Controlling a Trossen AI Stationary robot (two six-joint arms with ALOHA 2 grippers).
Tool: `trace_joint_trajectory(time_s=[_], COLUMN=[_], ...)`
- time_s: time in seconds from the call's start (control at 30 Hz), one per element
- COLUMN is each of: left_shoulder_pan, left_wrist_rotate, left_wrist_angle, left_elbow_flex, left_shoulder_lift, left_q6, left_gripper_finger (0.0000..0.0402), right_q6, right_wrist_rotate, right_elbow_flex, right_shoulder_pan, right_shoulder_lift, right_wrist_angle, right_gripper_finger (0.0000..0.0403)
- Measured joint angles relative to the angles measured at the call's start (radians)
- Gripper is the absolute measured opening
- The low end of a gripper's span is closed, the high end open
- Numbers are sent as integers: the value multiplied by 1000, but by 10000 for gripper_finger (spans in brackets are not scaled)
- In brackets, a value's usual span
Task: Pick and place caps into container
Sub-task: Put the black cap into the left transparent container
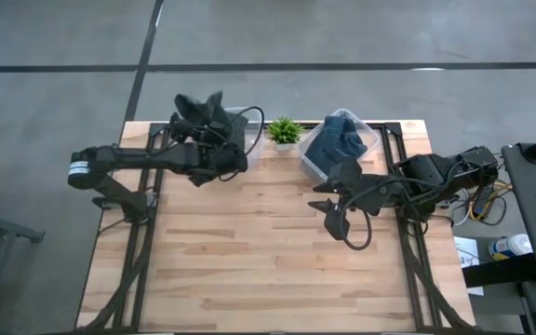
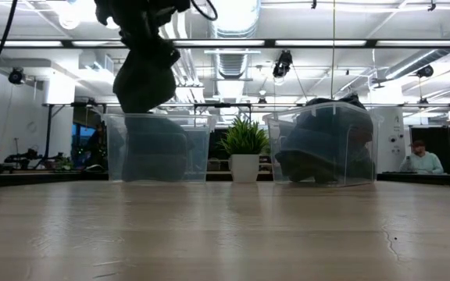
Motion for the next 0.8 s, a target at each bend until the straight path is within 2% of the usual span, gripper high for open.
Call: trace_joint_trajectory(time_s=[0.13, 0.47, 0.63, 0.8], left_shoulder_pan=[4, 35, 42, 43], left_wrist_rotate=[5, 85, 195, 259], left_wrist_angle=[19, 232, 338, 399], left_elbow_flex=[-54, -178, -210, -231], left_shoulder_lift=[0, 0, 0, 0], left_q6=[-4, 28, 87, 109], left_gripper_finger=[0, 0, 0, 0], right_q6=[0, 27, 38, 45], right_wrist_rotate=[0, 0, 0, 0], right_elbow_flex=[0, 0, 0, 0], right_shoulder_pan=[0, 0, 0, 0], right_shoulder_lift=[0, 0, 0, 0], right_wrist_angle=[0, 4, 5, 5], right_gripper_finger=[187, 187, 187, 187])
